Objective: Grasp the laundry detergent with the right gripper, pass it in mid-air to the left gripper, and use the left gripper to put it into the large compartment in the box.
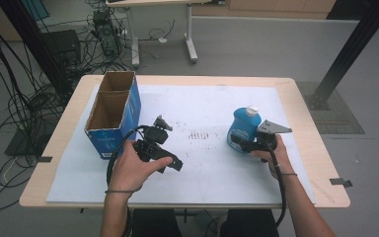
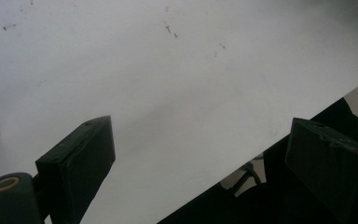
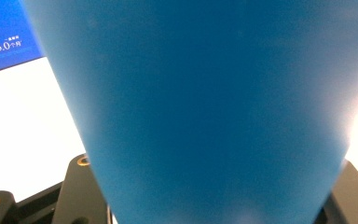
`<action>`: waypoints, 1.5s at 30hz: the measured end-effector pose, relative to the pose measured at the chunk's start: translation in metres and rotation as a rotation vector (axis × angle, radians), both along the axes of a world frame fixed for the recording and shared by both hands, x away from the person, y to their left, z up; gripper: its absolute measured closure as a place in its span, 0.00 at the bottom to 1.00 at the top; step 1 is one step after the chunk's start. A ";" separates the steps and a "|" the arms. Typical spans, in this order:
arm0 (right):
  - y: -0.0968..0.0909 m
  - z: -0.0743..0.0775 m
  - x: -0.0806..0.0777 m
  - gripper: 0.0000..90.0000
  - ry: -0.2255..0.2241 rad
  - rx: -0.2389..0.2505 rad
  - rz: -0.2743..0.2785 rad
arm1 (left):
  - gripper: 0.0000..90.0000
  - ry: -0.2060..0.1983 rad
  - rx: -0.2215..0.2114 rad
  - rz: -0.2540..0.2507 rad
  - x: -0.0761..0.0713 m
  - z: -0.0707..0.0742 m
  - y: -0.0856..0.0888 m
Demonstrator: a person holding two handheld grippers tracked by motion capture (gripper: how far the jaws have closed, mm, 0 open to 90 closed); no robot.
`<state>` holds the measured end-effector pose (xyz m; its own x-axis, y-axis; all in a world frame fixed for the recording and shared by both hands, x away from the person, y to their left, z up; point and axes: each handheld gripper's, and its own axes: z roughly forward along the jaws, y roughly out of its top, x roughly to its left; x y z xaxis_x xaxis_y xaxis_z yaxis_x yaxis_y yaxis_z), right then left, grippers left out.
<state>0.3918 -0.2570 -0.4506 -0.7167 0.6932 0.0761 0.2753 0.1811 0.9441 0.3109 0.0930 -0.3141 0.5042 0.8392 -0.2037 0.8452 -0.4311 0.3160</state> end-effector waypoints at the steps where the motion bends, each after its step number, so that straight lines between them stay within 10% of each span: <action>1: 0.000 0.000 0.000 0.45 0.001 0.000 0.000 | 0.09 0.001 -0.001 0.000 0.000 0.000 0.000; 45: 0.006 0.017 -0.005 0.46 0.005 -0.021 0.060 | 0.09 -0.056 0.066 -0.077 0.011 0.024 0.010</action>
<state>0.3863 -0.2511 -0.4337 -0.7569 0.6503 0.0654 0.2680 0.2176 0.9385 0.3216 0.1030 -0.2900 0.5765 0.8084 -0.1188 0.7908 -0.5154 0.3301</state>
